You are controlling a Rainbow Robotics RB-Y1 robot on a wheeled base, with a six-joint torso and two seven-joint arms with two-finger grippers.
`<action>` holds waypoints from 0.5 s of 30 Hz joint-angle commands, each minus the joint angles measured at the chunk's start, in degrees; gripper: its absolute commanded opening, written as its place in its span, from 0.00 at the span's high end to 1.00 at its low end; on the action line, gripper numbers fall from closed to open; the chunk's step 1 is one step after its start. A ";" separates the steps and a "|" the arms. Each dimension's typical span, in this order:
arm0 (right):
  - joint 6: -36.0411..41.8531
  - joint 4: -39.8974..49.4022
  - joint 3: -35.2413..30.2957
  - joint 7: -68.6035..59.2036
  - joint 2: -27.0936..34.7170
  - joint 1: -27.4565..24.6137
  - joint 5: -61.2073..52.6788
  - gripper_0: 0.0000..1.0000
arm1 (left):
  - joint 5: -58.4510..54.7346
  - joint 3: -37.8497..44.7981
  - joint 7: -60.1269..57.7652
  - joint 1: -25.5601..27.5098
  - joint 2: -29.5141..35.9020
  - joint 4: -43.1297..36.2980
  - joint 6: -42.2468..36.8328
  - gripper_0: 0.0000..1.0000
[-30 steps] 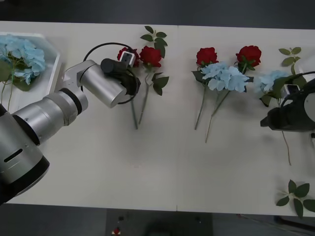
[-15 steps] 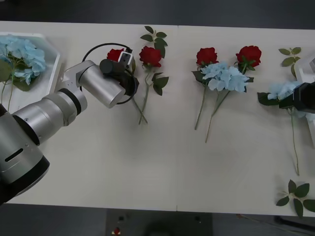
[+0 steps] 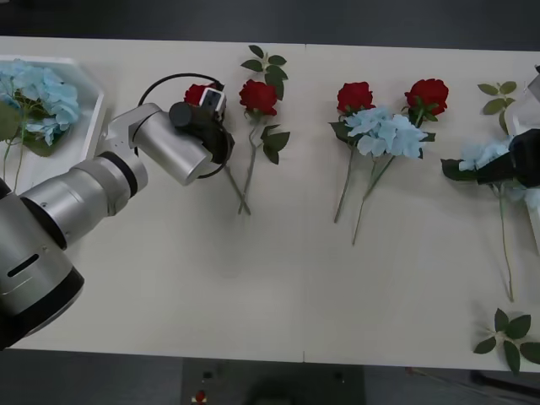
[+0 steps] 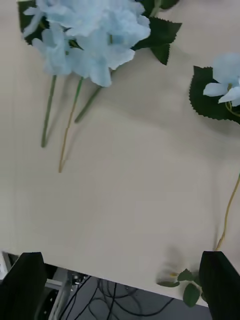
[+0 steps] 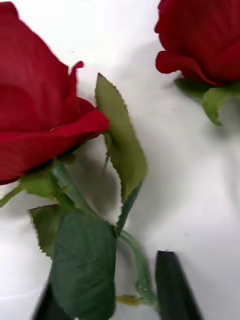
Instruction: Put the red flowers into the right box and the blue flowers into the left box
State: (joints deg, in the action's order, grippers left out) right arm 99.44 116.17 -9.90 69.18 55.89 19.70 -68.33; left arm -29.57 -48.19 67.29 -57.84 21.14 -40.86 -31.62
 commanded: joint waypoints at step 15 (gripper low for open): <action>-15.50 0.20 0.76 0.78 9.85 -2.56 -16.39 0.10 | 4.61 -0.77 -1.11 0.62 -1.01 2.98 -0.64 0.25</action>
State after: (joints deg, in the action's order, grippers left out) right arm 84.28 116.24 -9.94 69.18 63.95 16.48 -84.41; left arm -26.02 -48.19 67.29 -58.05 21.39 -40.22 -31.61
